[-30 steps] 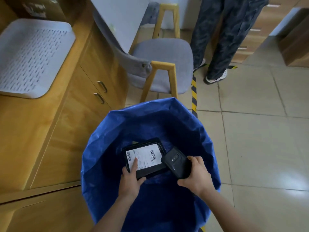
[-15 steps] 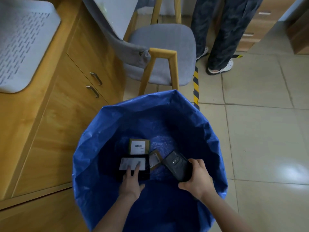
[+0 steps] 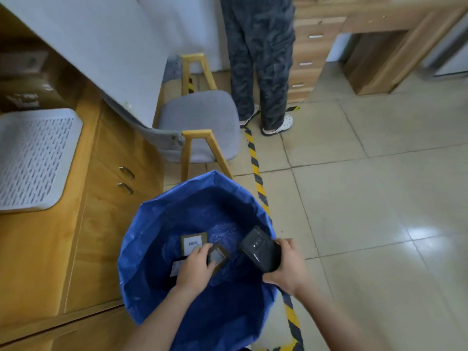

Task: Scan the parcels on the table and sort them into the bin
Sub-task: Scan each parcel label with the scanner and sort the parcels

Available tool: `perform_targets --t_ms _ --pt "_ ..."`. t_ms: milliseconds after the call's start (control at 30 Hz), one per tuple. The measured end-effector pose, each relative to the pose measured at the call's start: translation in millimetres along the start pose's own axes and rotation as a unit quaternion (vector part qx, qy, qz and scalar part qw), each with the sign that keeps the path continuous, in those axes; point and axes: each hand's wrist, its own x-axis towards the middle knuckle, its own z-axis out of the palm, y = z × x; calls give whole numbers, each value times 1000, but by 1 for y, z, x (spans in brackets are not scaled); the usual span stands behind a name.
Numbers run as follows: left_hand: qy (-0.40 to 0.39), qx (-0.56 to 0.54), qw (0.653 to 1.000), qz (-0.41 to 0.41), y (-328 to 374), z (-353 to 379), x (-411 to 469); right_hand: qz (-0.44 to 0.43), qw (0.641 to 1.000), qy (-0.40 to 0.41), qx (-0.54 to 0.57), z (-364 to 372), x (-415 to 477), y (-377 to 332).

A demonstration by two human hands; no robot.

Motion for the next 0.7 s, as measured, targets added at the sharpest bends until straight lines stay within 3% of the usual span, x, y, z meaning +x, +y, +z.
perform_targets --t_ms 200,367,700 --pt "7 -5 994 105 93 -19 -30 42 996 70 23 -66 -77 45" --pt "-32 44 975 217 184 -5 -52 103 978 154 94 -108 -146 100" --pt "-144 99 887 426 385 92 -140 239 902 313 175 -154 -306 256"
